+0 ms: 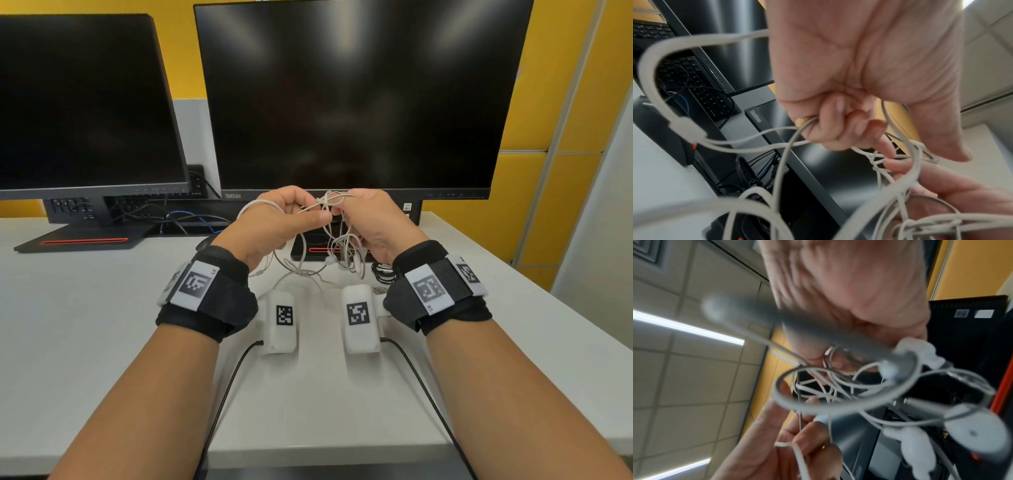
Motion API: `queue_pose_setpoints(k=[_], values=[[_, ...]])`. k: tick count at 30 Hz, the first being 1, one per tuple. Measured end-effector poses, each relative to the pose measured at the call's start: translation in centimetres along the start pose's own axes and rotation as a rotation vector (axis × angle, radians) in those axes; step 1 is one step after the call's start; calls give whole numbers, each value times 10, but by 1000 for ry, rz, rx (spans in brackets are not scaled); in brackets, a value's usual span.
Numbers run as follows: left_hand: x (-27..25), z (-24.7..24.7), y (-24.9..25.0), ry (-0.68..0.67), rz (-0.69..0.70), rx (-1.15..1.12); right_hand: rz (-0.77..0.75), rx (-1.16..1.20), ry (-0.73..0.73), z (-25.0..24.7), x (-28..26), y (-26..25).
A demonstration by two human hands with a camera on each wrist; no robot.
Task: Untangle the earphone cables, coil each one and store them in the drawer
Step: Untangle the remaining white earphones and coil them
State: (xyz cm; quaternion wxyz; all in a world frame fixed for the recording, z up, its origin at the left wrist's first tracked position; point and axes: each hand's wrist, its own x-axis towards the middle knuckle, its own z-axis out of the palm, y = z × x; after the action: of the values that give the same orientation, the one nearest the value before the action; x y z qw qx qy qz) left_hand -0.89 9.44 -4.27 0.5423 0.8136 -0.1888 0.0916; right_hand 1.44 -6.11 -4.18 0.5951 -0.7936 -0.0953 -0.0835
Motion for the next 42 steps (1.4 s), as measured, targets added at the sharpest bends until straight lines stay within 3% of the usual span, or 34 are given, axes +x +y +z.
queue_pose_setpoints(k=[9,14,19,23,28,37,42], values=[[0,6,-1,6,8,67,-12,-19,-96,5,-3,1],[-2,-2,-1,-33,-29,-120,-32,-18,49,-1,0,1],[-5,-5,4,-122,-80,-142,-86,-36,150,0,1,2],[0,-6,-2,15,-115,10,-17,29,30,-2,0,-5],[3,-5,-4,138,-122,-77,-2,114,-80,-1,-2,-6],[4,-6,-2,314,7,-78,-37,-70,-14,2,-1,-8],[10,-9,-6,383,8,-51,-55,20,-9,1,0,-5]])
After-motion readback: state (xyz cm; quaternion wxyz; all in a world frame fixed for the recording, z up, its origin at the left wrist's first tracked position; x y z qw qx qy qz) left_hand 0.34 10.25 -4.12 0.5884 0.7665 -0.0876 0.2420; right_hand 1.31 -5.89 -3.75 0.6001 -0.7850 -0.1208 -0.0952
